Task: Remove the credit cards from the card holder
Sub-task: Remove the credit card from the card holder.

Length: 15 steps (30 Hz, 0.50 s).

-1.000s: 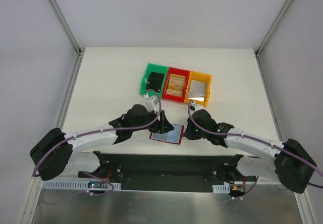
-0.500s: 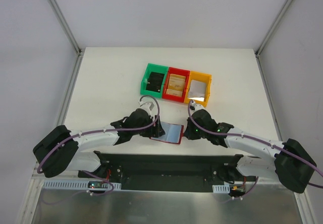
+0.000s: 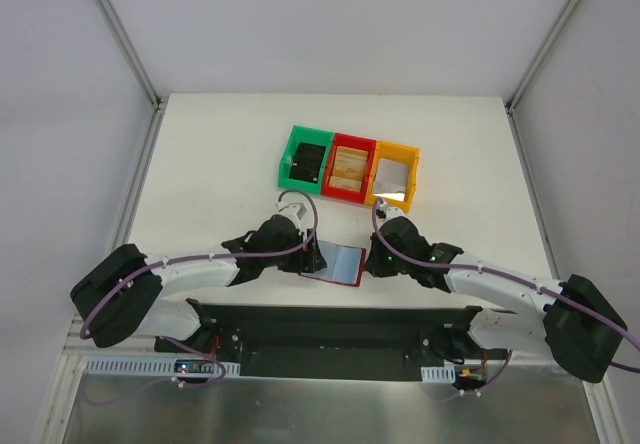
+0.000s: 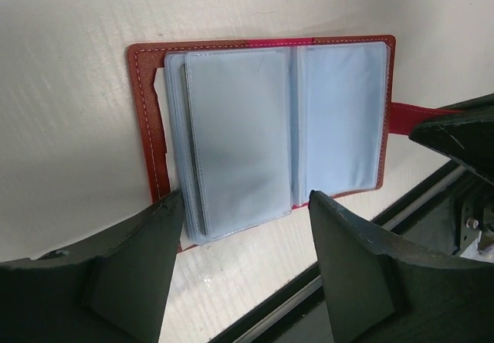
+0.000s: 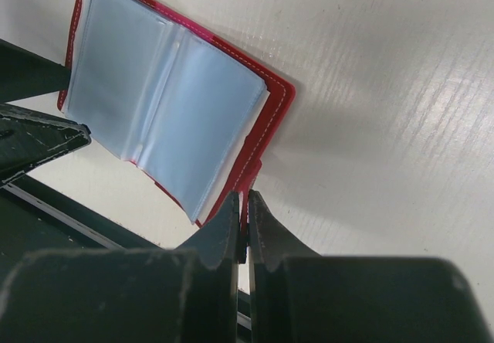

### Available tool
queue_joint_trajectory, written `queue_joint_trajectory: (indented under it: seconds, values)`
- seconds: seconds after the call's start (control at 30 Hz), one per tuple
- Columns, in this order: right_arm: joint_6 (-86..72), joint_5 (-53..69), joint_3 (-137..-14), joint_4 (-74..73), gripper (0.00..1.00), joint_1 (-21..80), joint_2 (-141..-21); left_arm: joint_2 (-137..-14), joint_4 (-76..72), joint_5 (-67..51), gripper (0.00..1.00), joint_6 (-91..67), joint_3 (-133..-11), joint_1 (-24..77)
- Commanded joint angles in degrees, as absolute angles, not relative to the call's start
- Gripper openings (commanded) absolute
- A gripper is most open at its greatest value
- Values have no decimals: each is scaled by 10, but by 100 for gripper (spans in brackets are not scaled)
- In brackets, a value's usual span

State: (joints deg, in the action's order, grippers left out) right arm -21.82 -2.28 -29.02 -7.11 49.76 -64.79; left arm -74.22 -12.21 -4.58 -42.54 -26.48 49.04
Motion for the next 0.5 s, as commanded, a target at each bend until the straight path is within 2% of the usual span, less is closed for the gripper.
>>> queue_joint_trajectory:
  seconds: [0.0,0.47]
  values:
    - [-218,-16,-294,-59,0,501,-650,-761,-151,-90,64,-419,-278,486]
    - [-214,-15,-301,-59,0,500,-657,-708,-209,-120,62,-413,-250,487]
